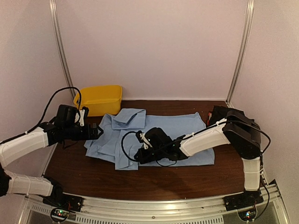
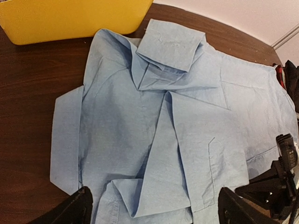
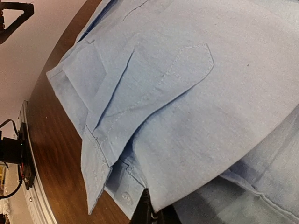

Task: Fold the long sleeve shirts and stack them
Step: Pick up the sleeve from the 1/3-folded shirt.

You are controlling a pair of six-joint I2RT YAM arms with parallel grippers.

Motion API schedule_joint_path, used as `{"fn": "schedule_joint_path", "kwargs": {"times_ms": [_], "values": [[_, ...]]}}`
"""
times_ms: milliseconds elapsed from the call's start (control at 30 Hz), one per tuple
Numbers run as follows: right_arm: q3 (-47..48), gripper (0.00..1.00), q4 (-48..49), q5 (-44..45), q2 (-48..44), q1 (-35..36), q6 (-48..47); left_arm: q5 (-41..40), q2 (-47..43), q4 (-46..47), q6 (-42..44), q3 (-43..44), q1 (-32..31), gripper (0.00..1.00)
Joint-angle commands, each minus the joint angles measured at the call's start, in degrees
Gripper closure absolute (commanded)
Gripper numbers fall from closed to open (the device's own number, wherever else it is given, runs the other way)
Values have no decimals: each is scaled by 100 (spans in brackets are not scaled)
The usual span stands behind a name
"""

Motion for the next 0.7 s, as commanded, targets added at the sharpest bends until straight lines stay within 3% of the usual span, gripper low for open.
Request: {"fn": "schedule_joint_path", "kwargs": {"times_ms": [0,333,667], "values": [[-403,100,415,-318,-714,-197,150,-107,-49,289,-50,-78,43,5],[-502,100,-1226,-686,-1922,-776,-424,37,-36,481,-122,-181,43,5],[382,100,-1650,-1190,-1315,-967,-676,238,-73,614,-170,-378,43,5]]}}
